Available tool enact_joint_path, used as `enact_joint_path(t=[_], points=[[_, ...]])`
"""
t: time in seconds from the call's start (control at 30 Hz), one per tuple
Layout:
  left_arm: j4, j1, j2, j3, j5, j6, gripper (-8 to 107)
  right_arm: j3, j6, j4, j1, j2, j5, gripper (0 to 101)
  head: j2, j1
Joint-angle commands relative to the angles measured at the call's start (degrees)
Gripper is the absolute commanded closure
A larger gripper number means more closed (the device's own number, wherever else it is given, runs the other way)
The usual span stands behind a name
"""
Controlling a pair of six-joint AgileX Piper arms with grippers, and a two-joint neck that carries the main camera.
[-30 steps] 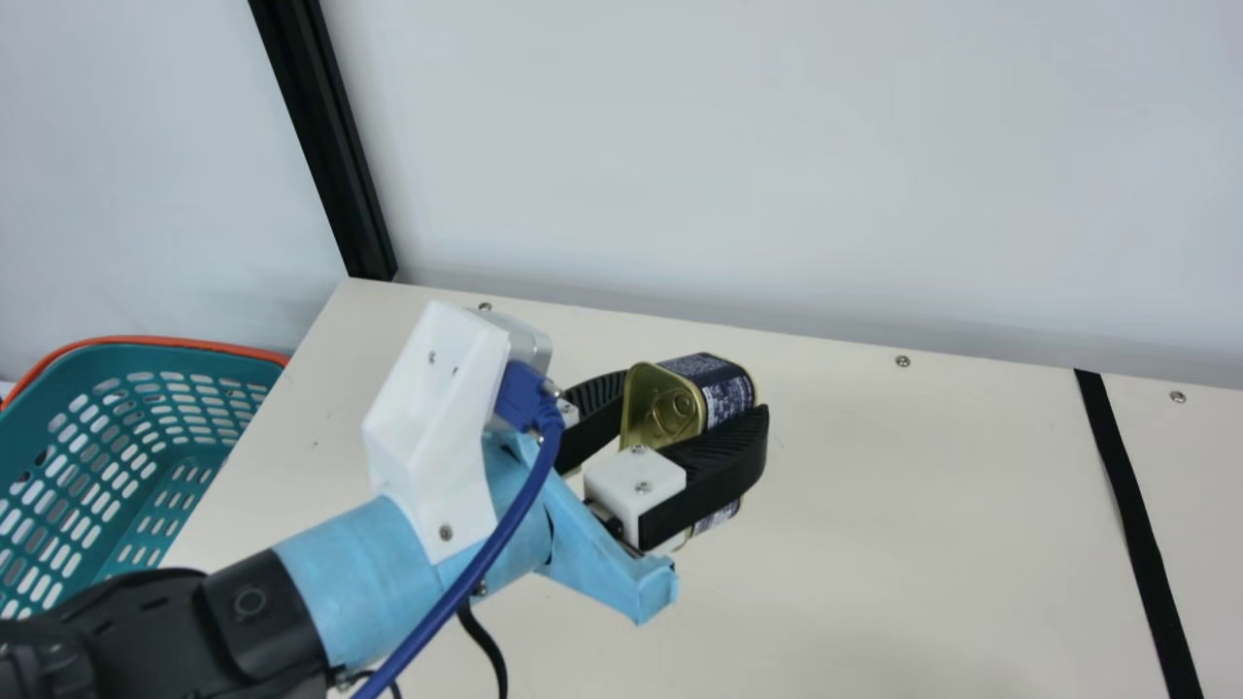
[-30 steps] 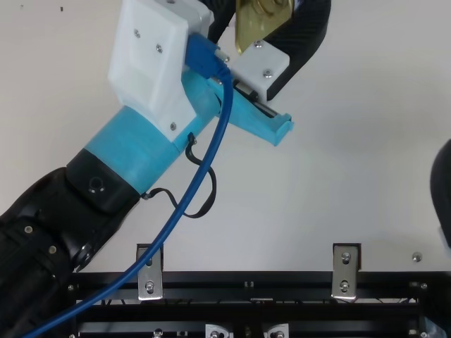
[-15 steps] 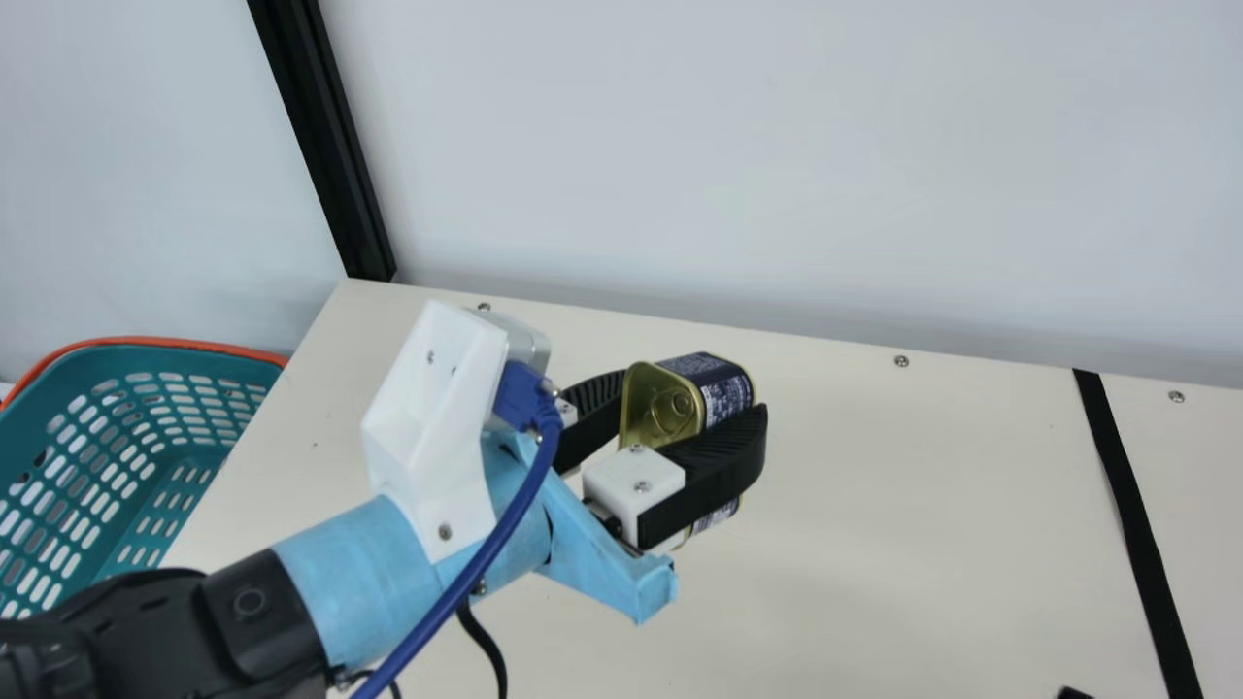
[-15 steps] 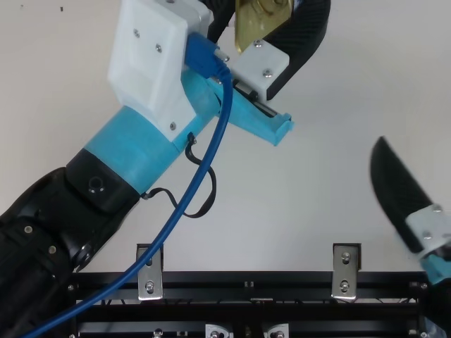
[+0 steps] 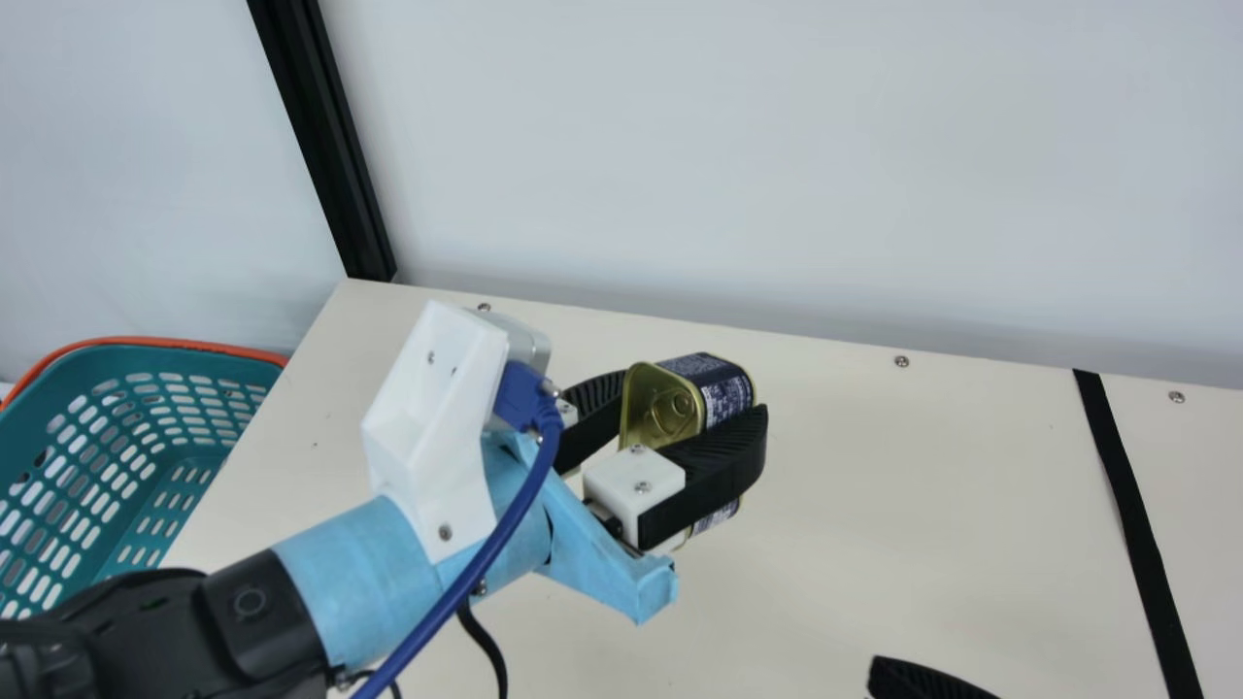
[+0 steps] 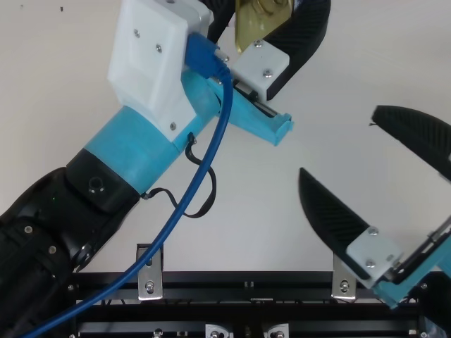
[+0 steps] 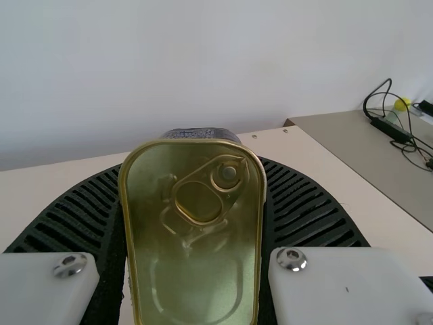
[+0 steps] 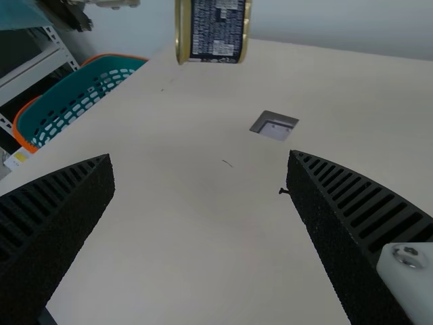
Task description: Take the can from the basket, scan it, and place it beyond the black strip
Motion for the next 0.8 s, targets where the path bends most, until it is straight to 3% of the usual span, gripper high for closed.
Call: enact_joint_path(t=[0.0,0.37,0.77], points=[[0.0,0.0,0.0,0.0,0.0,0.0,89,-0.53,-2.89,2.39,1.33,1.73,-0.81,0,-0.56,-0.07],[0.0,0.0,0.0,0.0,0.0,0.0,89,-5.64,-16.29,12.44,2.1,10.05,-2.38,0,-0.56,-0.07],[0.0,0.0,0.0,0.0,0.0,0.0,89,-10.91,-37.14,27.89,-8.24,17.84,4.61,0,-0.56,-0.07]])
